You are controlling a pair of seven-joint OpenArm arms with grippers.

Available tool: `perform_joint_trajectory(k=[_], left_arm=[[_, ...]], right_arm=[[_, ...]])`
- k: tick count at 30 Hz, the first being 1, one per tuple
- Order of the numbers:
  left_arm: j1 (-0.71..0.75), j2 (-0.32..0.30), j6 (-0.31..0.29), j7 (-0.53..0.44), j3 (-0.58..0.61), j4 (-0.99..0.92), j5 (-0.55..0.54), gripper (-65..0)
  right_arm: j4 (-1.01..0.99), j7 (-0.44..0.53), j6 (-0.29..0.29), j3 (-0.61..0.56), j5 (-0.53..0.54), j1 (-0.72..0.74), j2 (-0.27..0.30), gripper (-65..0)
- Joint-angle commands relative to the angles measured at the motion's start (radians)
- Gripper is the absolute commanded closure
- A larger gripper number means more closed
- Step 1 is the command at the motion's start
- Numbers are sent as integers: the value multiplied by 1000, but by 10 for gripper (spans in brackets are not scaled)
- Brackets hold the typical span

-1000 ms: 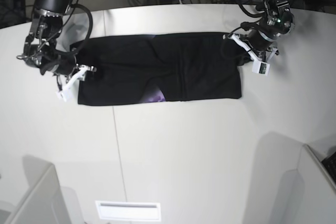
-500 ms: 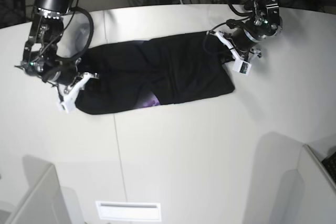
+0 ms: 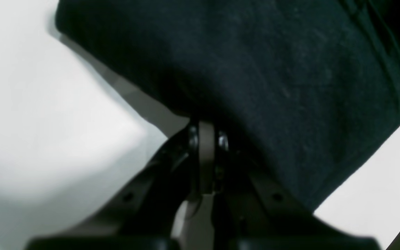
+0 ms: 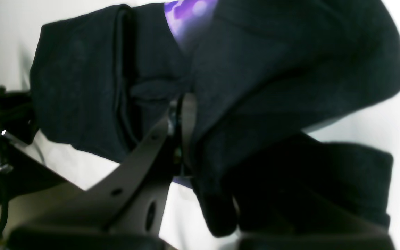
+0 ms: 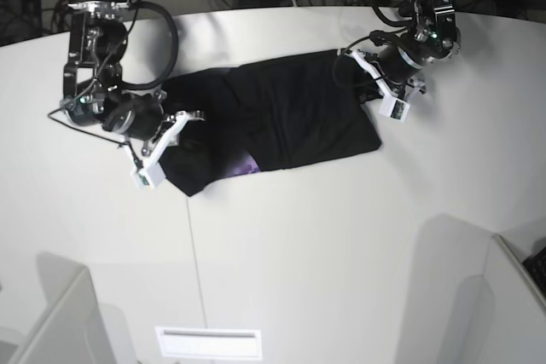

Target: Fold the T-shirt properly

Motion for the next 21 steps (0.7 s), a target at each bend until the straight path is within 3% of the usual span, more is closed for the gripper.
perform_joint_trajectory(k=[1, 6, 11, 15, 21], left_arm=[[2, -6, -5, 7, -3, 13, 7, 0], [2, -6, -5, 7, -3, 13, 7, 0], [3, -6, -5, 7, -3, 13, 7, 0], [3, -8, -5, 7, -3, 13, 7, 0], [13, -8, -5, 7, -3, 13, 7, 0]], right_arm=[[41, 20, -3, -7, 27, 13, -14, 0], [87, 14, -5, -33, 22, -4, -70, 0], [88, 23, -11, -116, 21, -8, -94, 0], [90, 23, -52, -170, 25, -8, -113, 0], [141, 23, -54, -193, 24, -10, -145, 0]])
